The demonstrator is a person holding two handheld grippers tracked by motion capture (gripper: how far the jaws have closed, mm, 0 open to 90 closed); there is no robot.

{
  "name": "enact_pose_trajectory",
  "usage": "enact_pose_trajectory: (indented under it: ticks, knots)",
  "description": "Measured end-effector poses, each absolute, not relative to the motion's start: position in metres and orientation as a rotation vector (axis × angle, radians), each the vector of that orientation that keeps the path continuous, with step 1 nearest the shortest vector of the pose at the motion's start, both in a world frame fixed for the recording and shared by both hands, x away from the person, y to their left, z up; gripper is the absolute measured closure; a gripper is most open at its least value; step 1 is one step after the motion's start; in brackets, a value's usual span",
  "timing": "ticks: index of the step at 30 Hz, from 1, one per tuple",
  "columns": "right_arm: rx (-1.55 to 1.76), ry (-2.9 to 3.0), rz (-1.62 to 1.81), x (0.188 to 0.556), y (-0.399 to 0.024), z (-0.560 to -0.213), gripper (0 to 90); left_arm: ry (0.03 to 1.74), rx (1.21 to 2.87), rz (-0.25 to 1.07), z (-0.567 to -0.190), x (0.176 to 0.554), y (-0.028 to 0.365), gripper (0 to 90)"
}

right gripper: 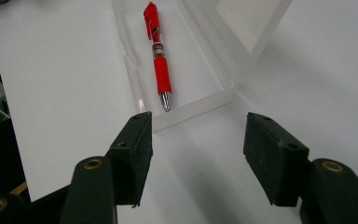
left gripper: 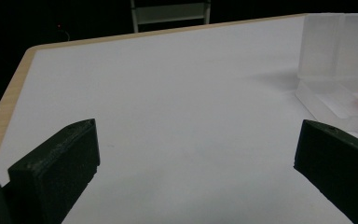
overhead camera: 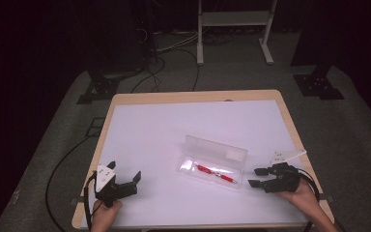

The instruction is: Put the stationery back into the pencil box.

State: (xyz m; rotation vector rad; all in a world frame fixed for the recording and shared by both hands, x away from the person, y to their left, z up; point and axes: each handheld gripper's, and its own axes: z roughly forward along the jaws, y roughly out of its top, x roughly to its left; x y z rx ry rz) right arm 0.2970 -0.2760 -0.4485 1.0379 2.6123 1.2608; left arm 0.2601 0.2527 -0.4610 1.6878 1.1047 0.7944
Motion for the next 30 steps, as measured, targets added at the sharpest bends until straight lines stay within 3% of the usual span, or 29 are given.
enact_pose_trajectory:
  ticks: [30]
  knots:
    - [1.124,2.558,1.268,0.275,-0.303,-0.463,38.1,1.108,1.689,0.798,-0.461,0.260,0.252,0.0]
